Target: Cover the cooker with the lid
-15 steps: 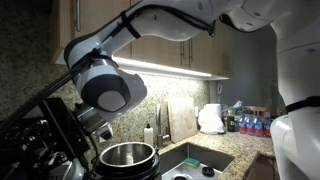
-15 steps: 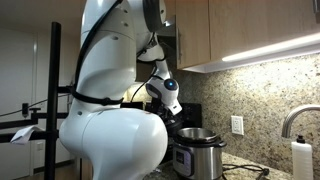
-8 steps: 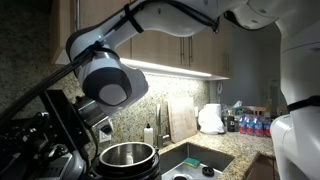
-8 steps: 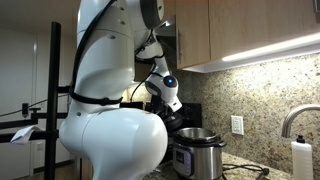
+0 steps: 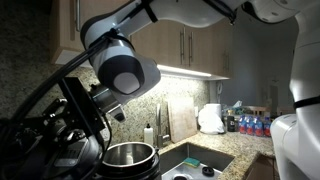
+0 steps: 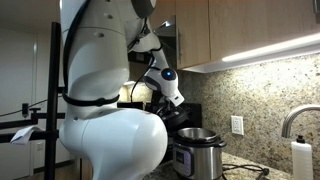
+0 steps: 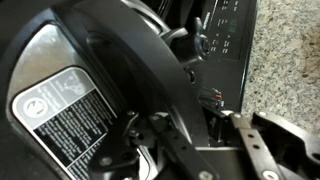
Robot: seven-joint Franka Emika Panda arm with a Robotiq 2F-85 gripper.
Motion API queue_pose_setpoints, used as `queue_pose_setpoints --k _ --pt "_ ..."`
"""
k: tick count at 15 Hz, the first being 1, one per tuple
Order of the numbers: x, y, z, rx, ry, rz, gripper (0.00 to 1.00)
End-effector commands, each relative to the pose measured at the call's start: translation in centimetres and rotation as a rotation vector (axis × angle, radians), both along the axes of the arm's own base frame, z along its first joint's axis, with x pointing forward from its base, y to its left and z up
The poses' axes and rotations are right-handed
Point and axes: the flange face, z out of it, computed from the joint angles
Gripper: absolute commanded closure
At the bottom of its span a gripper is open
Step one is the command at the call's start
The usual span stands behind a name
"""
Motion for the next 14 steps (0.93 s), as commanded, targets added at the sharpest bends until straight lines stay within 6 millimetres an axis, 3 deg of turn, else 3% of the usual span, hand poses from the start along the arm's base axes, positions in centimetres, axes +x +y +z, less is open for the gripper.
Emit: queue_pose_setpoints --k 1,5,9,14 --pt "-2.2 -3.0 2.3 0.042 -0.019 -0.063 0.99" --pt "-3.3 -7.2 2.3 0.067 -0.010 -0.105 0.99" --pt "-4.0 -12.7 2.0 0.112 0.001 -0.148 0.99" --pt "-3.1 -20.2 1.4 0.179 0.051 -0.146 0.99"
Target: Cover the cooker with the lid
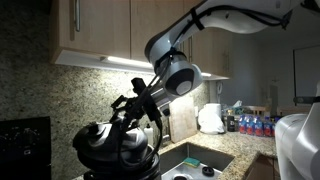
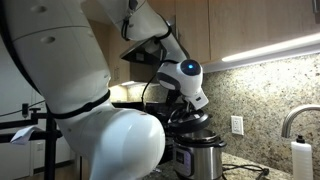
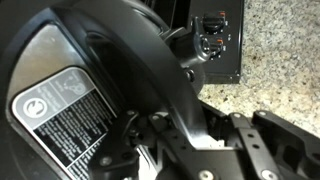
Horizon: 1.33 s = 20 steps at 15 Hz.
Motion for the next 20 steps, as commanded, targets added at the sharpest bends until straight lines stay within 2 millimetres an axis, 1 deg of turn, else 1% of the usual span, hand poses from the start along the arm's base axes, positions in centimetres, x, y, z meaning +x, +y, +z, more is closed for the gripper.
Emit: queue_pose_setpoints --k 1,3,5,7,8,9,12,14,15,18,20 --pt "0.0 -4.6 1.7 0.104 0.009 0.009 0.99" --pt "0.9 -6.9 1.3 0.144 0.038 0.018 0.99" --pt "1.4 -8.2 1.0 0.162 0.057 0.026 0.99" --pt "2.0 -8.4 0.2 0.163 0.098 0.030 0.99" --pt "2.5 -7.8 -0.5 0.156 0.132 0.031 0.99" --pt "2.7 -7.5 -0.9 0.152 0.149 0.037 0.99" --pt "3.7 -5.5 -1.9 0.123 0.212 0.051 0.99" --pt "4.4 -4.9 -2.7 0.115 0.253 0.062 0.99" --pt "4.7 -4.9 -2.9 0.112 0.266 0.060 0.99" --pt "5.5 -6.1 -3.8 0.123 0.306 0.050 0.99" --pt "6.0 -6.2 -4.2 0.132 0.328 0.049 0.99"
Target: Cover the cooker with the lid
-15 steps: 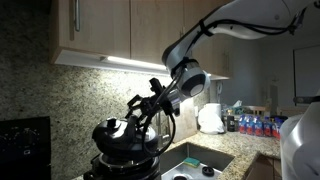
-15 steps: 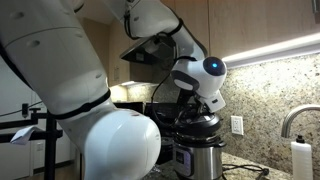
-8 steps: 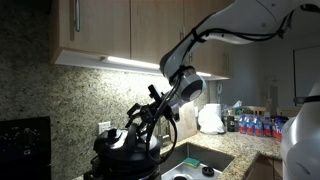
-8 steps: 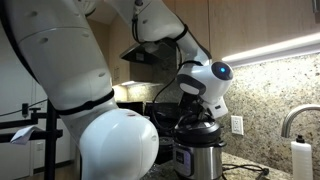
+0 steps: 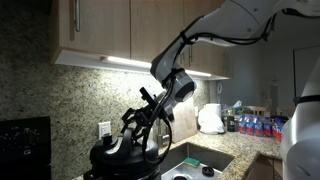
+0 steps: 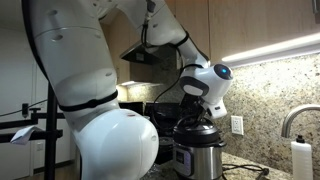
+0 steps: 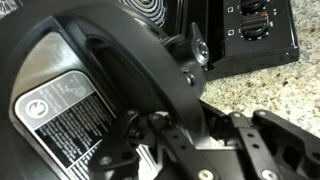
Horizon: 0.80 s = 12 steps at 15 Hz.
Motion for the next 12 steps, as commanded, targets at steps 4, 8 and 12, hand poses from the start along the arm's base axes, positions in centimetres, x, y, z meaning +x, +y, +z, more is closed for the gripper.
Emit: queue_pose_setpoints --k 4,8,12 --pt "2.8 -0.2 -1.8 0.055 0.079 0.000 0.99" --pt "2.8 1.3 -2.1 0.019 0.092 0.016 0.99" --pt "2.2 2.1 -2.2 -0.032 0.072 0.031 0.99"
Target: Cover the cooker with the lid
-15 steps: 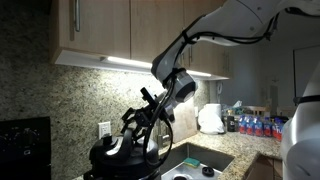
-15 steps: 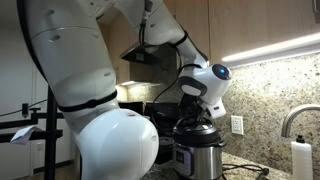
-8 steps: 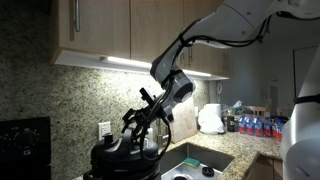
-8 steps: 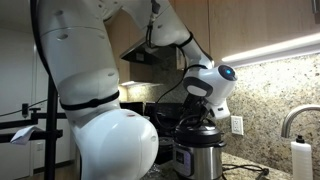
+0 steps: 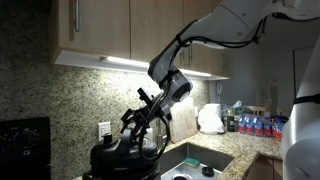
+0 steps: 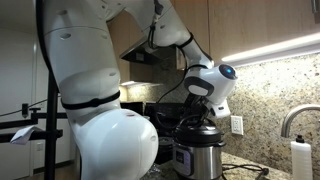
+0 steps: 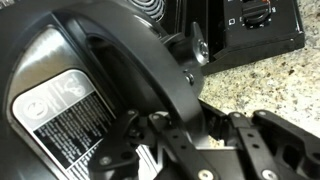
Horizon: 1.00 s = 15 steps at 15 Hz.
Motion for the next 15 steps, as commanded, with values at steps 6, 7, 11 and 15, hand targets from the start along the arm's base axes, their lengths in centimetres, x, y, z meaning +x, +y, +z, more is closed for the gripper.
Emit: queue_pose_setpoints --k 6,7,11,15 --pt "0.4 2.9 -1.3 -0.094 -0.007 0.173 0.99" --pt "0.3 3.3 -1.2 -0.100 -0.015 0.194 0.99" --pt "0.2 4.9 -1.0 -0.116 -0.046 0.268 0.99" --pt "-0.2 3.3 -1.3 -0.098 -0.055 0.240 0.99"
